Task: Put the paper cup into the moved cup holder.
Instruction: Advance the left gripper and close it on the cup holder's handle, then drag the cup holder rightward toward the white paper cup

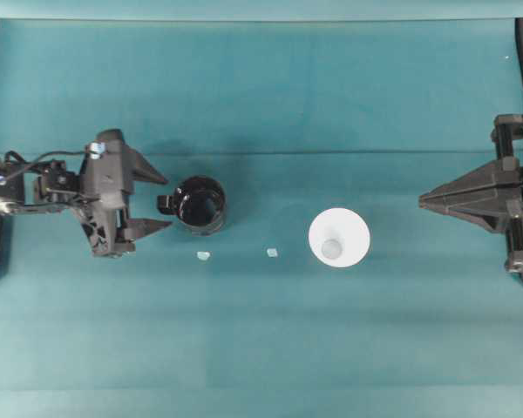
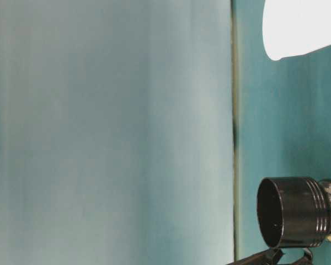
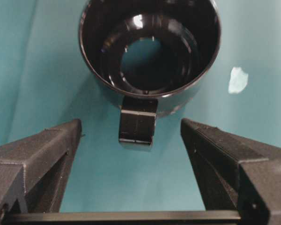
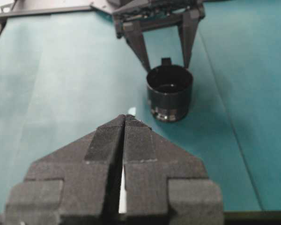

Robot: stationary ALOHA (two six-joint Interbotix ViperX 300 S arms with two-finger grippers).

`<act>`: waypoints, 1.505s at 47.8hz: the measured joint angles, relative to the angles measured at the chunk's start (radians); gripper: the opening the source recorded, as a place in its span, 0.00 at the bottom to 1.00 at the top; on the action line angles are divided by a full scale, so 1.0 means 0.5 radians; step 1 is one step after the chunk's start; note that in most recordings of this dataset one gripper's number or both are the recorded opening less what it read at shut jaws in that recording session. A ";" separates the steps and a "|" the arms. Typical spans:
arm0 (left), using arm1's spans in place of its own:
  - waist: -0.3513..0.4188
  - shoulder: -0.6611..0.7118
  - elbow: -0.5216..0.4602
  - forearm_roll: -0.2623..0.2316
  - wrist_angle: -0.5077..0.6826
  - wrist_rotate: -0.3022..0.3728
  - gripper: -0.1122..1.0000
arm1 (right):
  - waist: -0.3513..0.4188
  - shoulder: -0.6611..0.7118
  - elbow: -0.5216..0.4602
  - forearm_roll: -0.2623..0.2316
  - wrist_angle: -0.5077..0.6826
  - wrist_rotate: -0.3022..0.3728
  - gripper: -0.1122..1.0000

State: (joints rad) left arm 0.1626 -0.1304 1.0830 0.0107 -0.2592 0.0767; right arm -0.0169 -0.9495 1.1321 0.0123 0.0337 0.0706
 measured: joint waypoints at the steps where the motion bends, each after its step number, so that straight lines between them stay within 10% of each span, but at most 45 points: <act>1: 0.000 0.000 -0.003 0.003 0.003 0.003 0.91 | 0.000 0.000 0.000 0.000 0.000 0.000 0.07; 29: 0.006 0.009 -0.037 0.003 0.025 0.006 0.80 | 0.003 0.000 0.000 0.000 0.003 0.003 0.07; 49: 0.003 0.009 -0.058 0.003 0.028 0.012 0.27 | 0.000 0.003 0.000 0.000 0.021 0.003 0.07; 72: 0.006 -0.006 -0.061 0.003 -0.018 0.018 0.26 | 0.000 0.000 0.000 0.000 0.043 0.000 0.07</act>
State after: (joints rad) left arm 0.1657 -0.1335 1.0523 0.0123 -0.2684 0.0859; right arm -0.0169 -0.9495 1.1321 0.0123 0.0552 0.0706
